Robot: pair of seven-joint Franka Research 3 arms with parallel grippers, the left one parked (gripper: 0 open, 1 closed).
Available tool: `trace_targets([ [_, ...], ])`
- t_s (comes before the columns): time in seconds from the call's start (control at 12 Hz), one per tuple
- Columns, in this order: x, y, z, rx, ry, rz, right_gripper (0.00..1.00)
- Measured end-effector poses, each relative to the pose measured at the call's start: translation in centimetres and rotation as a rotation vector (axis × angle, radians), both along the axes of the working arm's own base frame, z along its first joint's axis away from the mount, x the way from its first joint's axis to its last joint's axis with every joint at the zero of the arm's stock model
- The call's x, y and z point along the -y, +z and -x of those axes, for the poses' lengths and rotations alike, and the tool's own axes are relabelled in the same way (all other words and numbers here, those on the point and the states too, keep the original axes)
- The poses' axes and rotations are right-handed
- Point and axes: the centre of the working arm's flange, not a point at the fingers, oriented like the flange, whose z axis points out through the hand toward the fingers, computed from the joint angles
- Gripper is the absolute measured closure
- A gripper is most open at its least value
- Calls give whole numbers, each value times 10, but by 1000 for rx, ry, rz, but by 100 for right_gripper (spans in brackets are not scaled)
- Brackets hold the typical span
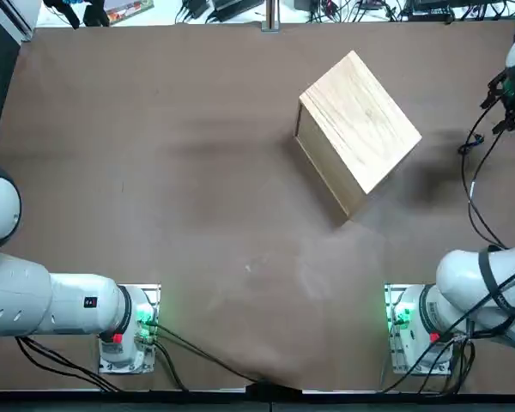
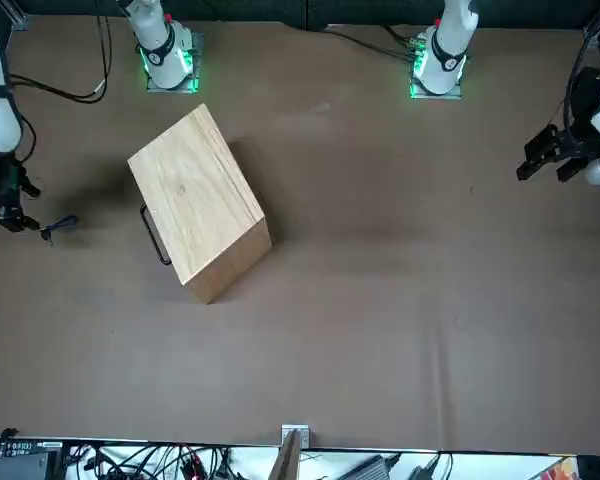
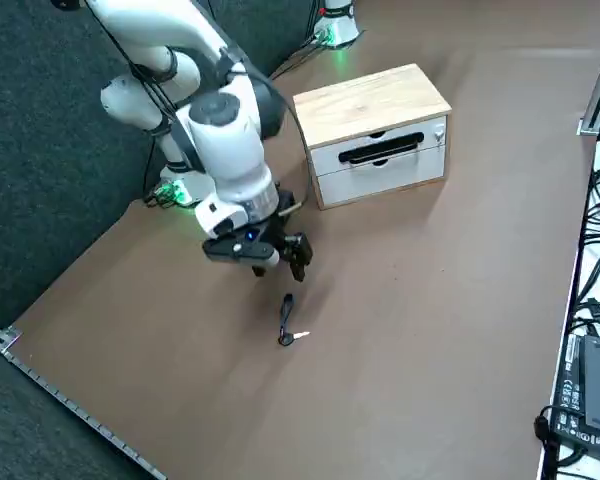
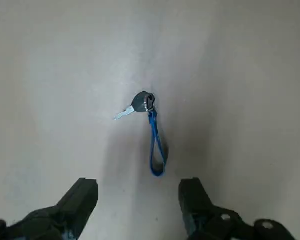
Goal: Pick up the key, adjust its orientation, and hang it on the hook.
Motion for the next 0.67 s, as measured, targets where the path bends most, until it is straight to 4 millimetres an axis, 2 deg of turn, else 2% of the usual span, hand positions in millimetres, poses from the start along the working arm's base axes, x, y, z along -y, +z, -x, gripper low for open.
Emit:
trace_targets([
  [0.25,6,-37,9,19,-17,6,0],
  [0.67,6,-82,22,4,-28,-8,0],
])
